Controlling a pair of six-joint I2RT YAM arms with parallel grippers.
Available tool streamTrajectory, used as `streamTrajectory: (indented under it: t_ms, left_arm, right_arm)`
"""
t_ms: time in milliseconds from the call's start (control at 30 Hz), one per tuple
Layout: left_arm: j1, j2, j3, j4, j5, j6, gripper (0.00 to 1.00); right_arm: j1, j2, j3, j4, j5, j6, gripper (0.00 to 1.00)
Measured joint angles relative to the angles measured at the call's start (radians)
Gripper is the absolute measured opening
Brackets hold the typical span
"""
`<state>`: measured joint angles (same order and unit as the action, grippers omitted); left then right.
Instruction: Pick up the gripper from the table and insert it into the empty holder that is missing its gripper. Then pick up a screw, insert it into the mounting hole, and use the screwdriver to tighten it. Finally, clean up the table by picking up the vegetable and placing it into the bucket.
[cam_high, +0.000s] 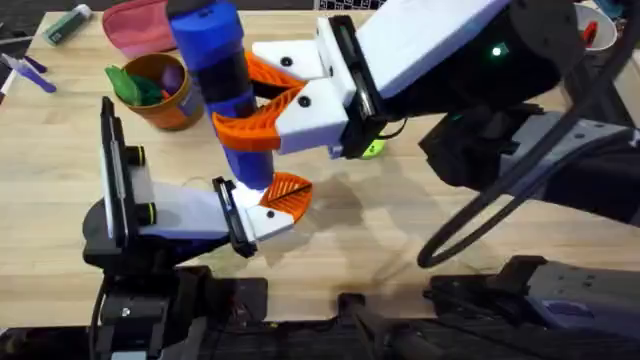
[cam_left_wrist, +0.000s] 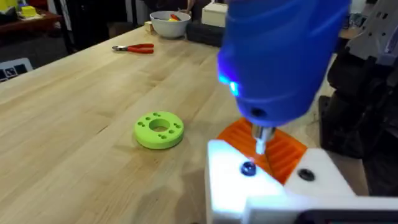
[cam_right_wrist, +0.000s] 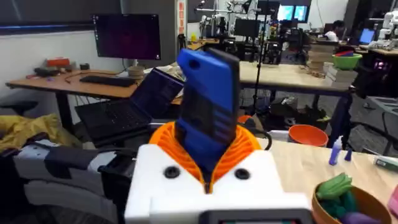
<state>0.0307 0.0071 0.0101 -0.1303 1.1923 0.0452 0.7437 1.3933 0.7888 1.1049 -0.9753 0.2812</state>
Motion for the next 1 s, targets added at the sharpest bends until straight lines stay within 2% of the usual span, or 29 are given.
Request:
streamTrajectory:
  t_ms: [1000]
  left_arm:
    - [0.0, 0.0, 0.0, 0.0, 0.0, 0.0, 0.006]
  right_arm:
    - [0.01, 0.023, 0.013, -0.002, -0.027, -0.043, 0.024]
